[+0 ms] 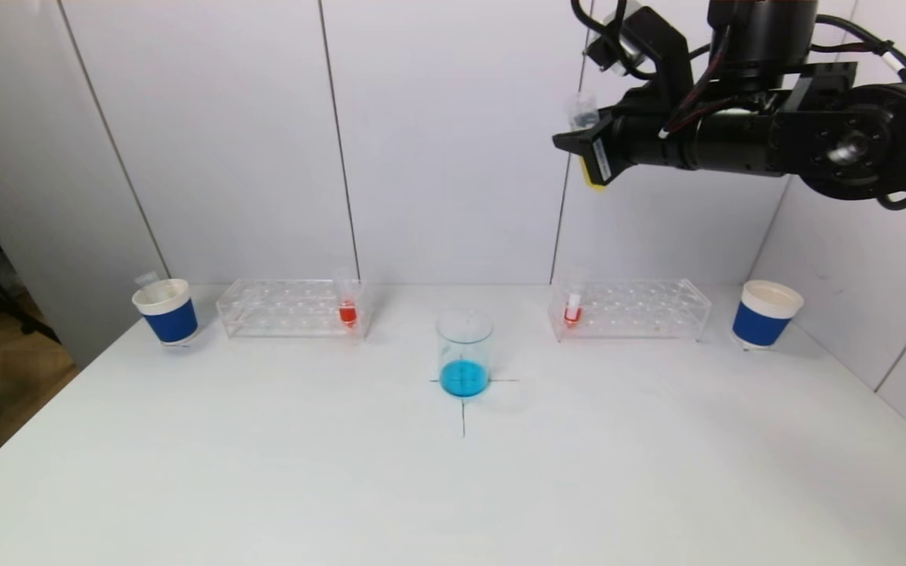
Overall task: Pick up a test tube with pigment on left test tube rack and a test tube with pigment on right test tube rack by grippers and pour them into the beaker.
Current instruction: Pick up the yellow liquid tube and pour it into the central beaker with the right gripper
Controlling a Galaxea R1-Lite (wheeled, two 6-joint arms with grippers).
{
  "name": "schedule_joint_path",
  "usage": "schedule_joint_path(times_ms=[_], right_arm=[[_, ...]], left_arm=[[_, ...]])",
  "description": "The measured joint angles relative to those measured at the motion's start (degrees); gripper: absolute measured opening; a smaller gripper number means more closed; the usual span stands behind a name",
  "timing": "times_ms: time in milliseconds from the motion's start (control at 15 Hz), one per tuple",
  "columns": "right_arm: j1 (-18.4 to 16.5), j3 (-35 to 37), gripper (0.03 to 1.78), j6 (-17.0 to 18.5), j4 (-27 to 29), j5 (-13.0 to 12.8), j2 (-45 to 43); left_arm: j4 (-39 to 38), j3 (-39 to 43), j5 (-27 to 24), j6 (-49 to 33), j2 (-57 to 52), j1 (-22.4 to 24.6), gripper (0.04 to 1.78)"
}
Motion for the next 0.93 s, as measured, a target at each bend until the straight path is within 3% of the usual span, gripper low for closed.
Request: schedule_joint_path(times_ms=[400, 933], right_arm=[[3.38, 1.01, 0.55, -10.47, -2.27, 11.06, 4.63], [4.27, 11.61, 0.55, -29.22, -19.25, 21.18, 9.64]], left_arm=[[-0.02, 0.0, 0.0, 0.0, 0.0, -0.02, 1.76], [-0.02, 0.0, 0.0, 0.0, 0.0, -0.05, 1.76]])
